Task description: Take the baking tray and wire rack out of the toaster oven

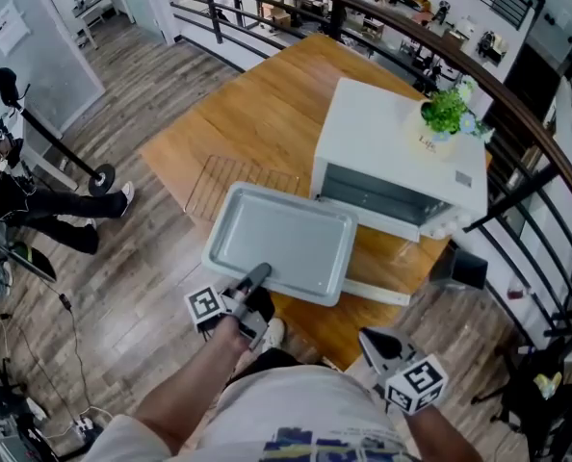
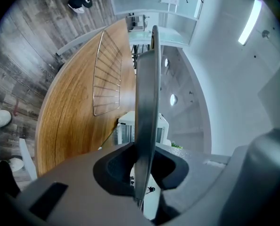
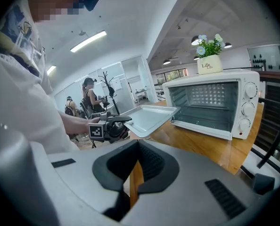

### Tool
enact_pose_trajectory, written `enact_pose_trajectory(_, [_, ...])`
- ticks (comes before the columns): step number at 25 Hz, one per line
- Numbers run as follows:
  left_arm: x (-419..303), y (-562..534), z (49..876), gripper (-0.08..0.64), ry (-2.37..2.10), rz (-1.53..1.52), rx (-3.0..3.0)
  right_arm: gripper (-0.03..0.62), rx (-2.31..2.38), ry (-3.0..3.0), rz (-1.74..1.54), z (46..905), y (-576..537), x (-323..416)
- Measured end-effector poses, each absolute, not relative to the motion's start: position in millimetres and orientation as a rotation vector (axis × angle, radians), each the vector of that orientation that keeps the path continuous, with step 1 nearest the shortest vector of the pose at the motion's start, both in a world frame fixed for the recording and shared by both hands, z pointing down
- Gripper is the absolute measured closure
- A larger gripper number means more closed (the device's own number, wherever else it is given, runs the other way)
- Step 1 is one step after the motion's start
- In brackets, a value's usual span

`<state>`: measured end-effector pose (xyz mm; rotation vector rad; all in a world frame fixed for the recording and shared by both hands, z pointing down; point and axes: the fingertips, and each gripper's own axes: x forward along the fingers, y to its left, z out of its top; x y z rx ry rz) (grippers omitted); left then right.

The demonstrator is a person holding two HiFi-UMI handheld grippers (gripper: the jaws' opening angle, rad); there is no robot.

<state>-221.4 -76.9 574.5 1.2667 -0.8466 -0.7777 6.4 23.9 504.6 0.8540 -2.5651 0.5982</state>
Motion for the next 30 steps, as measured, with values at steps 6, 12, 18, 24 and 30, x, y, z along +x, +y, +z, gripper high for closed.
enact_pose_trajectory(6, [-257, -87, 576, 0.497, -0.860, -0.791, 1.275, 0.591, 0.866, -2.568, 0.592, 506, 20, -21])
enact_pose_trajectory(12, [-287, -97, 580, 0.497, -0.871, -0.785, 1.271, 0.591, 0.901, -2.563, 0.596, 507, 15, -40])
enact_pose_trajectory(18, [-314, -108, 589, 0.497, -0.882, -0.775, 1.269, 0.591, 0.953, -2.563, 0.573, 508, 11, -53])
enact_pose_trajectory(24, [-342, -123, 604, 0.497, -0.907, -0.768, 1.262, 0.591, 0.992, -2.526, 0.611, 511, 15, -65])
enact_pose_trajectory(30, [-362, -141, 623, 0.497, -0.940, -0.756, 1.256, 0.591, 1.036, -2.504, 0.610, 509, 15, -67])
